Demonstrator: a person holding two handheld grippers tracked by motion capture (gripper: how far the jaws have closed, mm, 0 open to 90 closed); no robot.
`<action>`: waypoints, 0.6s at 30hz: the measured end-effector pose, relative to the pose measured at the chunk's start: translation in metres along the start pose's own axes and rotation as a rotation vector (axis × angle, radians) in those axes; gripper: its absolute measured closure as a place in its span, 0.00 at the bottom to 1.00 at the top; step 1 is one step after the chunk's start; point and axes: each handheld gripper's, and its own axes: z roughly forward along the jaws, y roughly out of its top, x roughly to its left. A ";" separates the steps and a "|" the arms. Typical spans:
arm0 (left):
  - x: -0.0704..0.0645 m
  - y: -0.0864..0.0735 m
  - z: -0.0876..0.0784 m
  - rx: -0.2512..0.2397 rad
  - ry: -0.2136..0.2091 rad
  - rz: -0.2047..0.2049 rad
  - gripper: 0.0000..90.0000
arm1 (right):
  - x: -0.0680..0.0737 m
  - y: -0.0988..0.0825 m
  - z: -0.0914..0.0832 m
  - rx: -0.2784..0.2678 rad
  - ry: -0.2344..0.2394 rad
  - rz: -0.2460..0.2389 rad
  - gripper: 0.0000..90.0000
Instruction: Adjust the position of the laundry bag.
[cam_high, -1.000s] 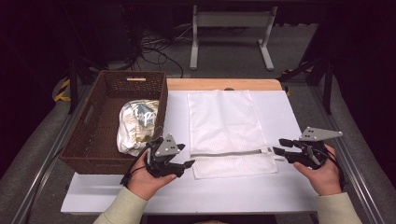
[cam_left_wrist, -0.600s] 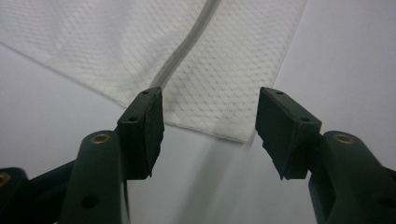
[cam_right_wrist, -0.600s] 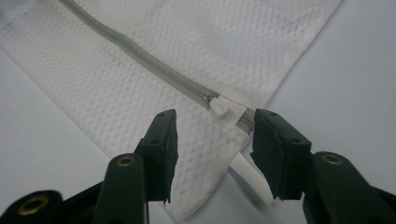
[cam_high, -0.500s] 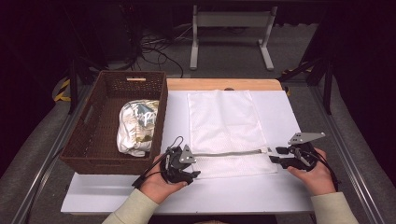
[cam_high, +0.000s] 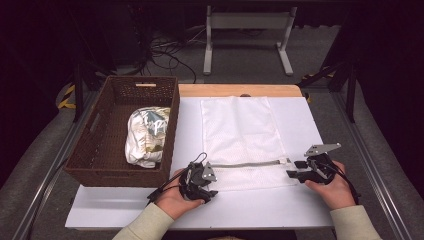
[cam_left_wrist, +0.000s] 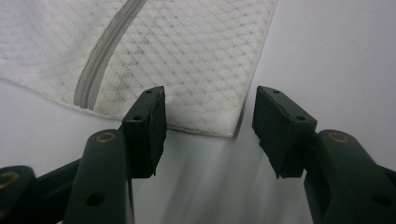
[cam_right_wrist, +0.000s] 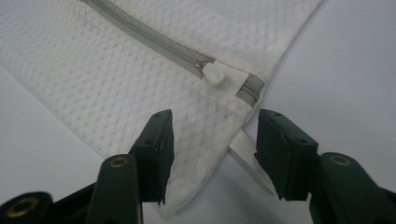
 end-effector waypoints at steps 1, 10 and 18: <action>0.000 0.000 0.000 -0.001 -0.001 -0.006 0.50 | 0.000 0.000 0.001 0.002 0.000 0.001 0.52; -0.008 0.001 0.001 -0.016 0.044 0.064 0.92 | 0.002 -0.001 0.002 0.031 -0.022 0.018 0.88; -0.007 -0.003 -0.010 -0.005 0.025 0.042 0.96 | 0.013 0.000 -0.004 0.064 0.003 -0.016 0.99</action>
